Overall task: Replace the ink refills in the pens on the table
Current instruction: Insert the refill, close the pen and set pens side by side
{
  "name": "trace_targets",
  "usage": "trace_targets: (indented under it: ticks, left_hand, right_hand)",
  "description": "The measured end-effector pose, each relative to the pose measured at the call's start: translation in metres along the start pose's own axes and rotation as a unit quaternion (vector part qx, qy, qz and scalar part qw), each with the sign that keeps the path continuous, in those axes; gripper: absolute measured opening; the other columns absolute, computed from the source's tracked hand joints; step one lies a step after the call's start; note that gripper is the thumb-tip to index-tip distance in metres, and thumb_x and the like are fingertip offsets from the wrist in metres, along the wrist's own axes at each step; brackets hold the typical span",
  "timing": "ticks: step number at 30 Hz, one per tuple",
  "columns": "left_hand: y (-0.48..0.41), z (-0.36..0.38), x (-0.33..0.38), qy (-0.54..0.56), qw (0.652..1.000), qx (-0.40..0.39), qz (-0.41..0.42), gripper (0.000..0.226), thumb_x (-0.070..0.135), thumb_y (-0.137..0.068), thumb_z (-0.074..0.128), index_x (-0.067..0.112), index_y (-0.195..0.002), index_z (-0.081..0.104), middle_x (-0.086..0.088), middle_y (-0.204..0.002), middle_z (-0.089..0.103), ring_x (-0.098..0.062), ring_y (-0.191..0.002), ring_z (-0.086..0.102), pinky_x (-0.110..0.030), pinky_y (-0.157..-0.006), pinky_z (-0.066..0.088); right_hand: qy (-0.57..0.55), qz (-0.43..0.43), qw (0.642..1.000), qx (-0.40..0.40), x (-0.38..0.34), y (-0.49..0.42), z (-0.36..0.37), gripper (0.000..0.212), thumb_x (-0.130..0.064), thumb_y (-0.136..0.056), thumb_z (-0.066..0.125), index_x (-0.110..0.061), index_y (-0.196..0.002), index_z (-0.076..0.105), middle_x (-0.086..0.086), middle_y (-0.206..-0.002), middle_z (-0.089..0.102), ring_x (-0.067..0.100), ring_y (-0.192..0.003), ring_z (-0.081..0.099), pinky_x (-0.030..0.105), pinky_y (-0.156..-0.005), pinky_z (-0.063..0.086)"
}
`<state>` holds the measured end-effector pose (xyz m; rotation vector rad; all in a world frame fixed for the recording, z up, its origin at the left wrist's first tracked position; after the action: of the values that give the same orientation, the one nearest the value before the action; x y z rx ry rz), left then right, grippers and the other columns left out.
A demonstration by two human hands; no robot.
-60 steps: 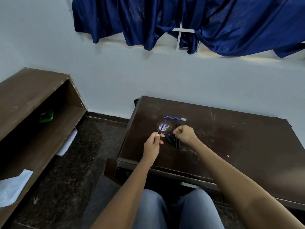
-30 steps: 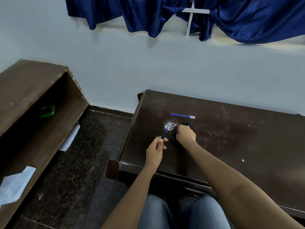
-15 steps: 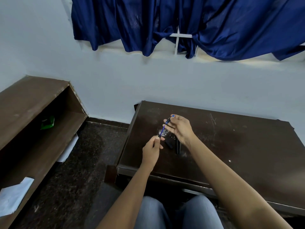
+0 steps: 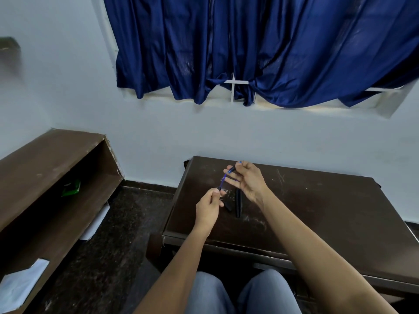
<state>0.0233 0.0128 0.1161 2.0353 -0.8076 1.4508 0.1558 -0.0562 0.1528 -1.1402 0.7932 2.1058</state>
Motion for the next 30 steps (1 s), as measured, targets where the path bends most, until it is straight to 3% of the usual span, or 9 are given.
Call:
trace_targets:
  ticks: [8,14,16,20,25,30]
  left_hand:
    - [0.027,0.001,0.018,-0.014,1.0,-0.01,0.013,0.031,0.03,-0.102,0.035,0.024,-0.099,0.065,0.006,-0.069,0.057,-0.004,-0.076,0.055,-0.019,-0.07,0.039]
    - [0.043,0.003,0.021,-0.017,0.999,-0.032,0.006,0.029,0.035,-0.102,0.036,0.032,-0.091,0.063,0.006,-0.07,0.059,-0.007,-0.078,0.057,-0.031,-0.084,0.045]
    - [0.048,0.004,0.023,-0.006,0.999,-0.039,0.003,0.033,0.036,-0.101,0.037,0.027,-0.09,0.066,0.006,-0.069,0.059,-0.008,-0.076,0.056,-0.03,-0.08,0.046]
    - [0.058,0.007,0.031,0.037,0.998,-0.053,-0.017,0.031,0.029,-0.1,0.039,0.023,-0.084,0.064,0.004,-0.073,0.058,-0.005,-0.062,0.047,-0.019,-0.055,0.036]
    - [0.065,0.008,0.034,0.035,0.995,-0.079,-0.042,0.027,0.025,-0.099,0.04,0.018,-0.094,0.065,0.004,-0.078,0.059,-0.006,-0.059,0.045,-0.017,-0.048,0.034]
    - [0.072,0.004,0.032,0.037,0.995,-0.088,-0.041,0.02,0.027,-0.098,0.046,0.019,-0.106,0.063,0.003,-0.081,0.065,-0.005,-0.059,0.055,-0.016,-0.048,0.038]
  right_hand:
    - [0.031,-0.029,0.999,-0.012,-0.015,0.034,0.0,0.006,-0.009,-0.099,0.047,-0.009,-0.093,0.05,0.016,-0.095,0.067,0.023,-0.082,0.072,0.035,-0.074,0.061]
    - [0.112,-0.039,0.993,-0.029,-0.017,0.056,-0.001,0.003,-0.01,-0.098,0.049,-0.008,-0.098,0.052,0.017,-0.097,0.067,0.024,-0.081,0.072,0.033,-0.076,0.06]
    - [0.137,-0.036,0.989,-0.037,-0.014,0.063,-0.001,0.006,-0.011,-0.098,0.049,-0.007,-0.102,0.052,0.014,-0.096,0.069,0.024,-0.083,0.072,0.032,-0.076,0.06]
    - [0.154,-0.029,0.987,-0.038,-0.006,0.074,-0.002,0.011,-0.012,-0.099,0.049,-0.006,-0.107,0.053,0.015,-0.098,0.069,0.022,-0.084,0.072,0.03,-0.073,0.06]
    - [0.135,-0.032,0.99,-0.035,-0.002,0.086,-0.004,0.012,-0.01,-0.099,0.047,-0.005,-0.109,0.052,0.019,-0.102,0.069,0.024,-0.085,0.071,0.03,-0.07,0.06]
    - [0.125,-0.038,0.991,-0.038,-0.001,0.093,-0.005,0.01,-0.008,-0.098,0.048,-0.005,-0.107,0.052,0.021,-0.102,0.068,0.023,-0.083,0.072,0.026,-0.063,0.058]
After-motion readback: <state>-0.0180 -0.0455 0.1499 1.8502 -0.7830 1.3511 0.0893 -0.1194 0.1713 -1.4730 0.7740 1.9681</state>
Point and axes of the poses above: each hand's wrist, its own y-axis away from the middle knuckle, its own z-axis out of the palm, x = y × z, the point moved 8 cm from there along -y, towards the middle knuckle
